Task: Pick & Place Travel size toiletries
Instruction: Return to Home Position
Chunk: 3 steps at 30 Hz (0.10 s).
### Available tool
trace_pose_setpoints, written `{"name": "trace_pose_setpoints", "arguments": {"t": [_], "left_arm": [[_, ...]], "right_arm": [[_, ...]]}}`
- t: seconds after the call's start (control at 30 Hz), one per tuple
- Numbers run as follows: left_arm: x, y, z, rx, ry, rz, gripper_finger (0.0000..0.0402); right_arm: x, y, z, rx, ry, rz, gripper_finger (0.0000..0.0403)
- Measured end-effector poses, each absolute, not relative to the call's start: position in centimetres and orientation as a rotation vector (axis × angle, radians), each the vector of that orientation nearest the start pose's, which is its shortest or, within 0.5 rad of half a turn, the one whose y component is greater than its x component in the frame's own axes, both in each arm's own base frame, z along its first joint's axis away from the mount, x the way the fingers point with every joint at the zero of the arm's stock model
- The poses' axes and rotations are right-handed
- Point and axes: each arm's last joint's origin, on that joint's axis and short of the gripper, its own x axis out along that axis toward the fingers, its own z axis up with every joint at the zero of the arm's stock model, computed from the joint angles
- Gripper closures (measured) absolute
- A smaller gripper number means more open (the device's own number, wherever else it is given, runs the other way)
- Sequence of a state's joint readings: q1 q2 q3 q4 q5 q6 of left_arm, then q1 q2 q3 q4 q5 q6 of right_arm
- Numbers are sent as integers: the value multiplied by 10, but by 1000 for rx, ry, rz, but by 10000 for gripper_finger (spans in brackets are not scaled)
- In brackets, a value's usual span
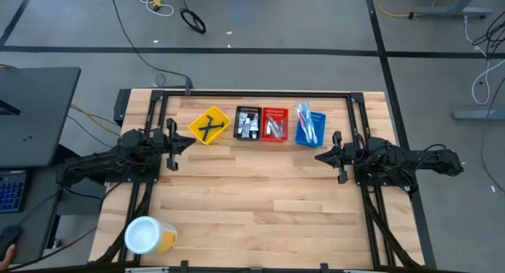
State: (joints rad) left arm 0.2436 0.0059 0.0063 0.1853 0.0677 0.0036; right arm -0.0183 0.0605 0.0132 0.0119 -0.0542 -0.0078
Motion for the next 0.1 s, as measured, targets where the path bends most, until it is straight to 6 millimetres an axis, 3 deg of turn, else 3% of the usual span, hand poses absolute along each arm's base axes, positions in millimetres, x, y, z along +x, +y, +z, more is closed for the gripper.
{"name": "trace_pose_setpoints", "arguments": {"t": [0.1], "left_arm": [[94, 21, 183, 32, -183, 175, 386]], "right_arm": [[101, 0, 164, -7, 35, 36, 400]]}}
